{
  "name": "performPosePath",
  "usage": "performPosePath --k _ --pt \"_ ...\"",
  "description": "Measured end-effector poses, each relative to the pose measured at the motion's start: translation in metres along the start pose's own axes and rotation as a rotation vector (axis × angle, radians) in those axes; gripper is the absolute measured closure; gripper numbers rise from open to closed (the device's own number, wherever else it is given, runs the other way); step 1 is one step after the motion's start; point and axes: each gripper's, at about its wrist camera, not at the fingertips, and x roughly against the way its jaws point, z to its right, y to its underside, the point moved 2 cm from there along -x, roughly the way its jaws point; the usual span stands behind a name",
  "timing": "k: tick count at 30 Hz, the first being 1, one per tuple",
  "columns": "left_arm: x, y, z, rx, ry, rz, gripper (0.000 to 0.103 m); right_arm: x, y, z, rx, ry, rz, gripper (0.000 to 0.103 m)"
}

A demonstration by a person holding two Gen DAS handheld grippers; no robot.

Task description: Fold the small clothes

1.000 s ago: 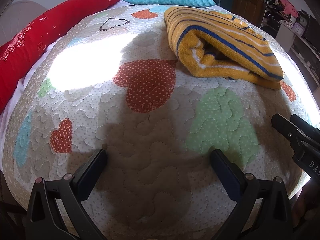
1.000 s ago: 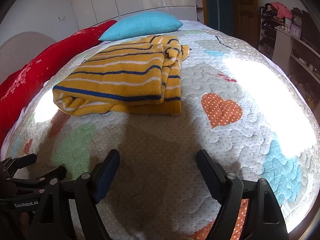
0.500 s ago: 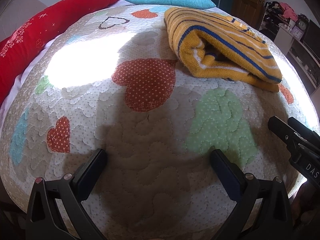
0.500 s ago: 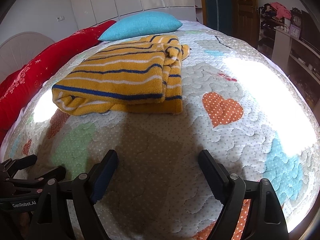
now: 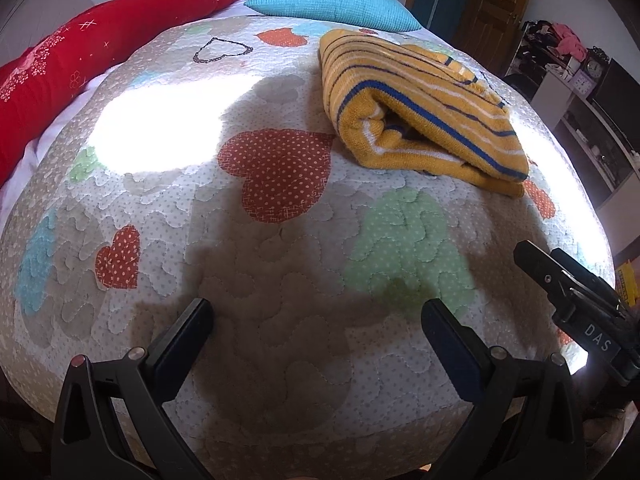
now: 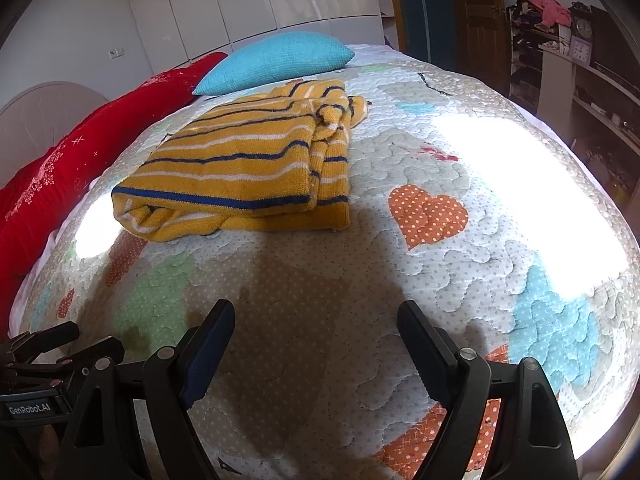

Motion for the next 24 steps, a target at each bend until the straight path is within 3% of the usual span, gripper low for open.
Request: performPosePath --k 24 --pt "0.002 0.002 0.004 -0.015 -0.029 -0.013 0.0 0.001 0.003 -0.01 0.055 0.037 0.011 0.016"
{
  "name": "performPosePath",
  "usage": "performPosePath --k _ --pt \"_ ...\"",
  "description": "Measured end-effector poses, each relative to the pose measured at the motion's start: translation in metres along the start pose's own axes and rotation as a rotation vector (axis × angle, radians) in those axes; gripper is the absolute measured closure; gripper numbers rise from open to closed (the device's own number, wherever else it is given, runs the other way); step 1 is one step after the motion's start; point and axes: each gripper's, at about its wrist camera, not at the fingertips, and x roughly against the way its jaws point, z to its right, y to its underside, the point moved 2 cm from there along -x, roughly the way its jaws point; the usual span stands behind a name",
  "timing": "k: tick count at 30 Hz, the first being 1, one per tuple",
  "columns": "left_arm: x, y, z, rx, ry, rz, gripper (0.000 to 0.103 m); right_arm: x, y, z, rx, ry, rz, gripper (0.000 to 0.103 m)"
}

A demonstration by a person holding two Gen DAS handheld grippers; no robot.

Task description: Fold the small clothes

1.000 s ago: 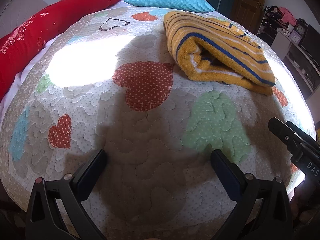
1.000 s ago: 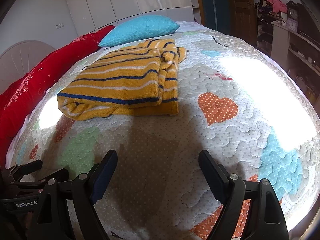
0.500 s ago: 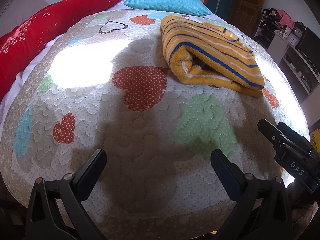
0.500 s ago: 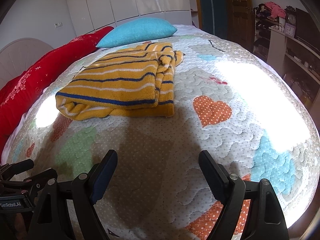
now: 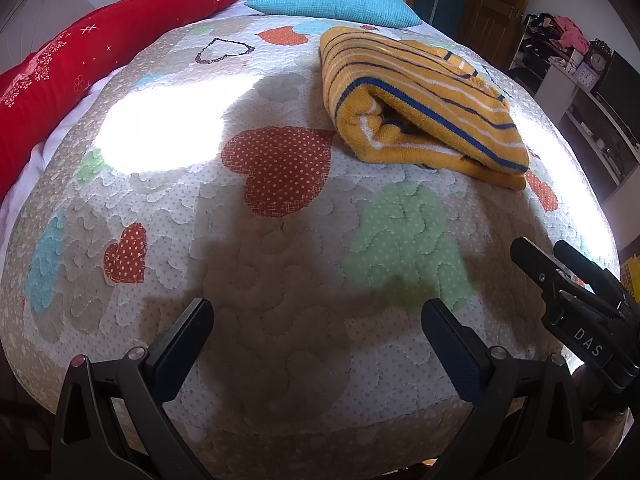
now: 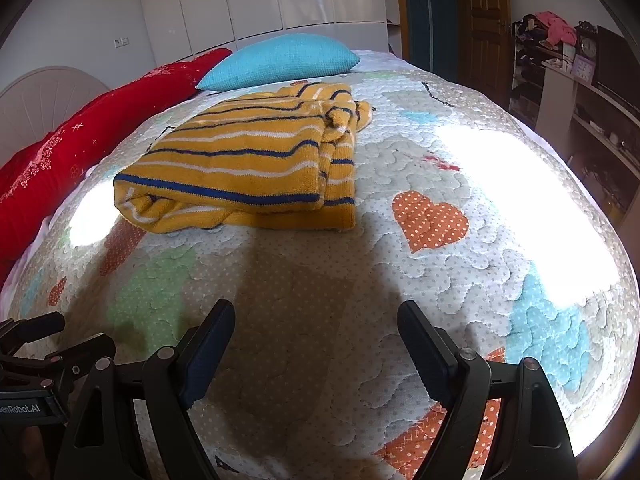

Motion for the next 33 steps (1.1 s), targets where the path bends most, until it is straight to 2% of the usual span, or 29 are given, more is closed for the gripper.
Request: performPosePath --k 33 --pt "-0.0035 0.0024 0.0041 -0.005 0.005 -0.02 0.0 -0.0041 0.0018 -0.0077 0.026 0.003 -0.011 0.016"
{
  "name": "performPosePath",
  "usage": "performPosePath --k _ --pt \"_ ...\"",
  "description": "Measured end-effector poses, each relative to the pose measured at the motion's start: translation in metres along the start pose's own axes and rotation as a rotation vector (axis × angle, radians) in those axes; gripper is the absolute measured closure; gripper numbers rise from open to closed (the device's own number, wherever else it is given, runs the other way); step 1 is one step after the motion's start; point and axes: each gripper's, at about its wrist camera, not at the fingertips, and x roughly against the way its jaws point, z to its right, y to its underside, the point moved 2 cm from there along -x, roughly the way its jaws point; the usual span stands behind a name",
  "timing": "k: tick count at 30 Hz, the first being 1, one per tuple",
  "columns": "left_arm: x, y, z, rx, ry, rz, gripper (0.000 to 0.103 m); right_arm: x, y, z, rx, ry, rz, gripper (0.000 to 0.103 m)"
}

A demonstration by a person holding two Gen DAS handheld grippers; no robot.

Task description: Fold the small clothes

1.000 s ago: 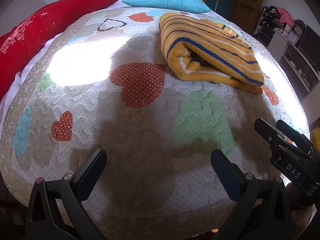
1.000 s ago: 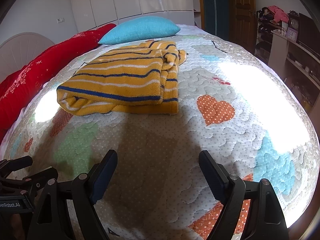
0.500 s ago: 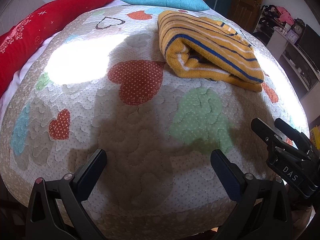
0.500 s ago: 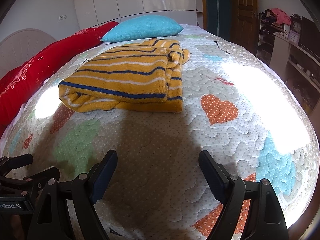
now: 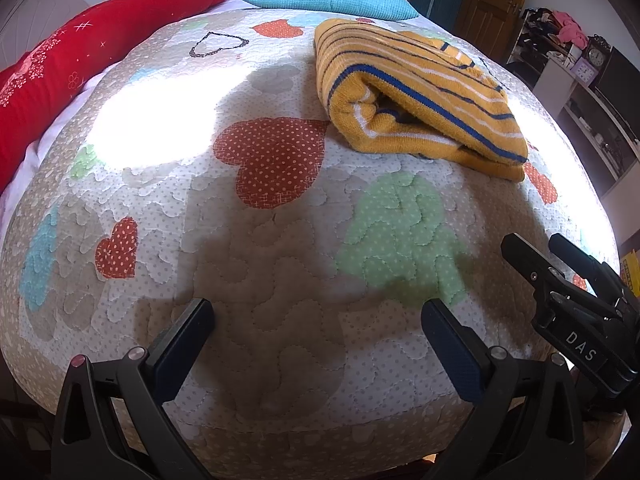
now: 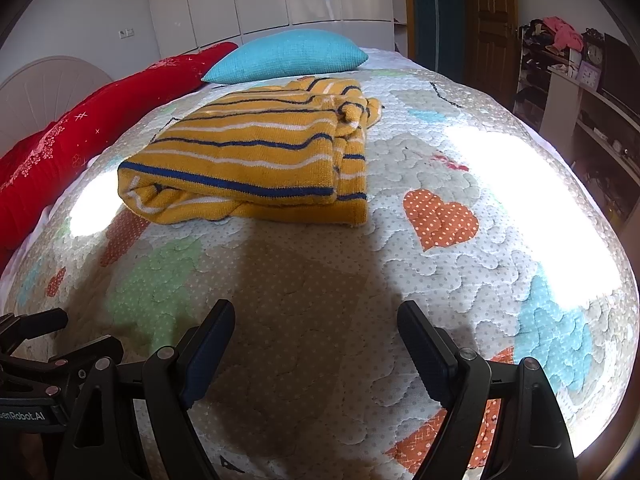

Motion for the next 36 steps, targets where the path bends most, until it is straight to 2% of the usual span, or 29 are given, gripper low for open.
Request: performPosePath --k 31,36 --pt "-0.0033 0.0014 0.0019 -0.008 0.003 -0.002 0.0 -0.0031 -0.0023 -0.0032 0.013 -0.006 -0.003 0.016" --pt "-0.0009 0.0012 -0.0016 0.007 0.024 0.017 0.0 -0.0016 -0.0018 -0.0082 0.027 -0.001 0.002 0.016"
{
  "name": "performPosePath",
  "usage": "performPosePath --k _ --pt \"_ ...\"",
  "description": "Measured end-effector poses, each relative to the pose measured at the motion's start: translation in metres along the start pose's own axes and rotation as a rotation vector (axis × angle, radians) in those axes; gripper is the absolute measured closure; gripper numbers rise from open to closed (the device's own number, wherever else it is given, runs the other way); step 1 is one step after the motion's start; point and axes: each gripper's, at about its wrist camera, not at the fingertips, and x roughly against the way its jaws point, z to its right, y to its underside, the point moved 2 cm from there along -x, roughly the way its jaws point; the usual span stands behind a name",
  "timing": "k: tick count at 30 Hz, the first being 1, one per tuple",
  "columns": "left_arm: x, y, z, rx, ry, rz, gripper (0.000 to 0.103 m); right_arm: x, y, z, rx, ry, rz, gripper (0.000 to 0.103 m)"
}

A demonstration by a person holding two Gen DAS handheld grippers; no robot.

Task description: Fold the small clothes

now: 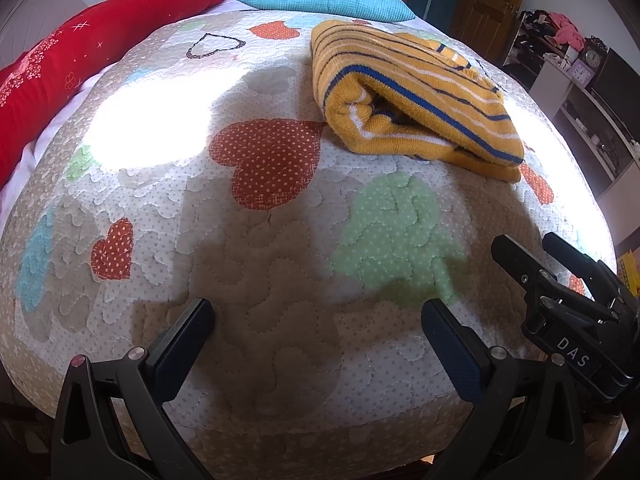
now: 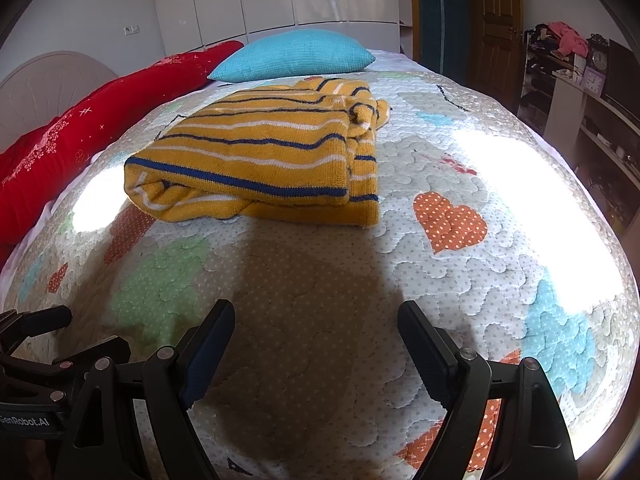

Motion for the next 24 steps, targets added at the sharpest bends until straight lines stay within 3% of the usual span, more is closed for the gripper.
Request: performPosePath --k 13,24 --pt "0.006 -0.011 -0.025 0.052 0.004 0.038 0.0 0.002 -0.02 -0.034 0.1 0.017 0.022 0.015" --pt "0.009 -0.025 -0.039 0.07 -0.008 0.068 0.0 0.004 -0.035 -0.05 0.184 0.083 0.048 0.015"
